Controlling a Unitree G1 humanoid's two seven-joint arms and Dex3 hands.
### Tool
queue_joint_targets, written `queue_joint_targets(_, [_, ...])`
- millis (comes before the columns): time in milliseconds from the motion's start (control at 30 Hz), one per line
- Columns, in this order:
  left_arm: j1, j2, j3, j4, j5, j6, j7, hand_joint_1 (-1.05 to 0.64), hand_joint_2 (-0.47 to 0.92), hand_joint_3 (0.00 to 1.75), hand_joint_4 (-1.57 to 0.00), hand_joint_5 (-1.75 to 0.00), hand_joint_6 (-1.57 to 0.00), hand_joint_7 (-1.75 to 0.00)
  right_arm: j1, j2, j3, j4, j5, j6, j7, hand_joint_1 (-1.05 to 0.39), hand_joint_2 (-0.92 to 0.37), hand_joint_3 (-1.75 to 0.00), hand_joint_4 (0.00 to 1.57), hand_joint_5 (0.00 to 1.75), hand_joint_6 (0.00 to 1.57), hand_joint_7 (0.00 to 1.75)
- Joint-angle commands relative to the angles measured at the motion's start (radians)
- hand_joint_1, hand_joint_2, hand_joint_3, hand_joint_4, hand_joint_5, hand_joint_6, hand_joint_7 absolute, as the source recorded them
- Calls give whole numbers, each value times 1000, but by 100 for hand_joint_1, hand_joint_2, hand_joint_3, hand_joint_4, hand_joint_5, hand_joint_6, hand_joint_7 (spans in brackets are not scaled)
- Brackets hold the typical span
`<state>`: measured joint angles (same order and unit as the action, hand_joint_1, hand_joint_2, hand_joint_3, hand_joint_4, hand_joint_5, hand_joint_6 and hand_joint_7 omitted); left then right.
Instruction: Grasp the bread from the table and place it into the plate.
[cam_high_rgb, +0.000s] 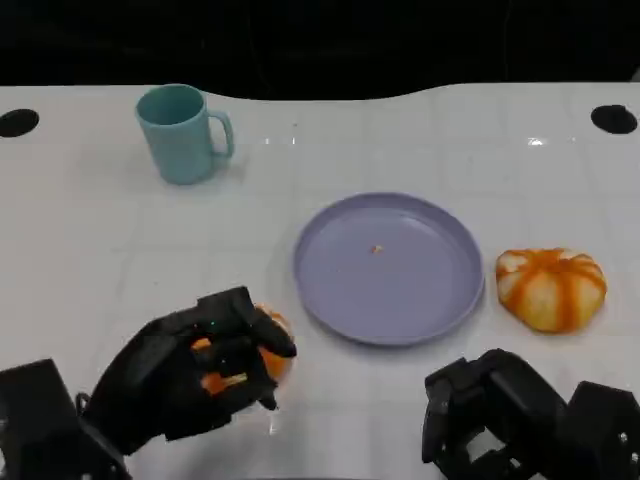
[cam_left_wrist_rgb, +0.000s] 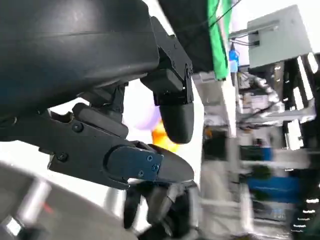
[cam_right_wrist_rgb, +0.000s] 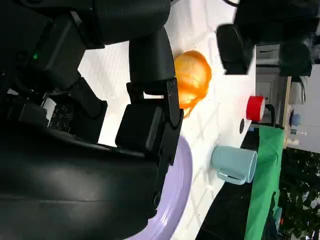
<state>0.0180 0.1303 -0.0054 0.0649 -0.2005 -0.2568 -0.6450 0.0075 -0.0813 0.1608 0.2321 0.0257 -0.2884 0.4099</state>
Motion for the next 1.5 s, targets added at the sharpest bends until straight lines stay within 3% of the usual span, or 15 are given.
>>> queue_joint_targets(33, [5,84,-1,-109,137,7,82,-66,92,23,-55,-107,-52,-37,0,-5,1,5,2,0,-3,-105,-9,-137,154,129,157,105])
queue_joint_targets(100, [17,115,-6,-172,216,31,121,-66,92,19,-51,-91,-52,-18,2,-5,3,-1,-1,8,-6,-105,-9,-137,154,129,157,105])
queue_joint_targets(167, [27,152,-13,-235,339,25,174,-66,92,18,-46,-83,-51,-11,1,-5,5,-1,-6,4,-9,-105,-9,-137,154,129,157,105])
queue_joint_targets(200, [30,165,-16,-256,390,19,198,-67,92,16,-44,-70,-49,-6,1,-6,7,-2,-10,3,-12,-105,-9,-137,154,129,157,105])
queue_joint_targets(400, [40,239,-44,-395,750,32,327,-70,92,15,-40,-44,-41,0,-13,-1,3,24,0,-17,-6,-105,-10,-137,154,128,157,105])
queue_joint_targets(633, [27,292,-116,-519,1078,160,270,-74,92,12,-34,-31,-29,0,-14,0,3,26,-1,-21,-4,-105,-14,-132,155,126,157,105])
queue_joint_targets(900, [-19,248,-236,-482,1310,266,269,-78,91,3,-34,-22,-26,0,-12,-2,2,21,-6,-19,-7,-105,-14,-131,157,126,157,106])
queue_joint_targets(1267, [-78,230,-307,-393,1348,332,242,-74,90,0,-32,-17,-22,0,-7,2,7,18,-9,-8,-10,-105,-14,-130,157,126,157,105])
queue_joint_targets(1500, [-163,238,-366,-219,1359,333,260,-73,90,0,-33,-17,-22,0,-2,3,14,6,-14,-12,-19,-105,-14,-131,155,126,157,106])
